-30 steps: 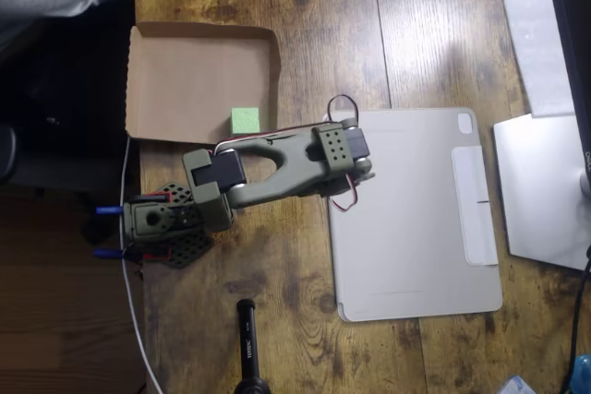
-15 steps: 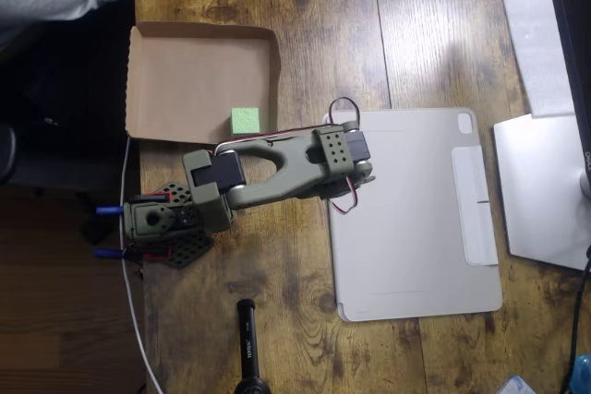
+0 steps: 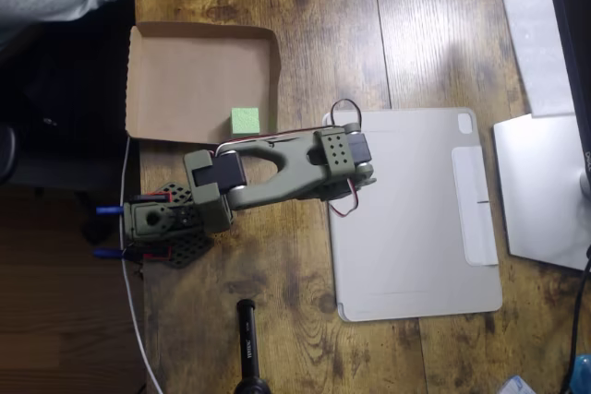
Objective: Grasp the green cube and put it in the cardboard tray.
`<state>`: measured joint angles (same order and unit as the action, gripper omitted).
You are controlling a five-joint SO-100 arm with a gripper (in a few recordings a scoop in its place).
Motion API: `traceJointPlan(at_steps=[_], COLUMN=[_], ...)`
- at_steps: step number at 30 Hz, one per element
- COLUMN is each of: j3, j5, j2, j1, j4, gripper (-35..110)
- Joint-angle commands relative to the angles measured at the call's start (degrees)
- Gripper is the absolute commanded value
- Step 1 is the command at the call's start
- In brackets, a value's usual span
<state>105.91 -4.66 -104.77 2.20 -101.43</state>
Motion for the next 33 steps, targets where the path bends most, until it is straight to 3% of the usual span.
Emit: traceJointPlan(at_steps=[1, 33], j3=[-0.79, 0.79], j5=[-1.32, -2.29], j2=[-1.23, -2.29], j1=[0.62, 1.67], j4=[-0.79, 0.79], gripper=[0, 0])
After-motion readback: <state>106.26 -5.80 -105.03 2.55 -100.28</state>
